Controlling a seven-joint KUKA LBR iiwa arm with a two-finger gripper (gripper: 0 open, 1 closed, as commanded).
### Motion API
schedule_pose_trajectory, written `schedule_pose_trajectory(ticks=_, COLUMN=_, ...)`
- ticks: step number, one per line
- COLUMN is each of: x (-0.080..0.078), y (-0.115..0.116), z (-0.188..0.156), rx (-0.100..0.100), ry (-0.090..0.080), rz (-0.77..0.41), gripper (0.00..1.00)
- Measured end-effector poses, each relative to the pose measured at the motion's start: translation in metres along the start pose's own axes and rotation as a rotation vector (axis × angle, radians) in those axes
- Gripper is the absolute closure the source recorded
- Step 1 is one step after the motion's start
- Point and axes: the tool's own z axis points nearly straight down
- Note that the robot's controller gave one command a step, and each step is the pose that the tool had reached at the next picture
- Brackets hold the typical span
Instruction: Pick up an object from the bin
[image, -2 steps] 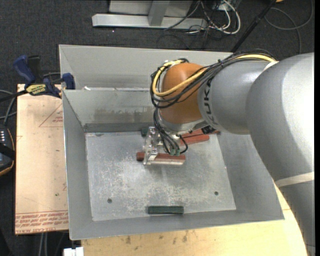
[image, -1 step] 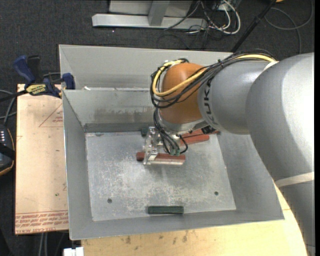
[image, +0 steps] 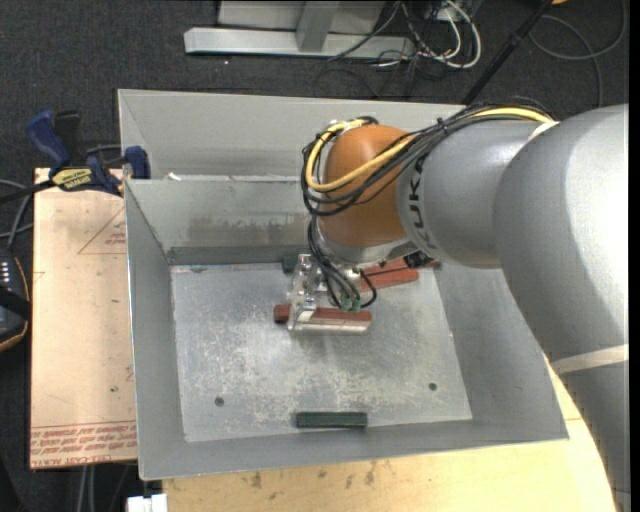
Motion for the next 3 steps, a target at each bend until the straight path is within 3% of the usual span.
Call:
schedule_pose_trajectory(ticks=1, x=0.002, y=0.0, z=-0.017, rx=0.002, ry=0.007, rz=0.0, gripper=1.0)
schedule_pose_trajectory(ticks=3, x=-0.001, y=0.0, z=-0.041, rx=0.0, ry=-0.003, rz=0.001, gripper=1.0)
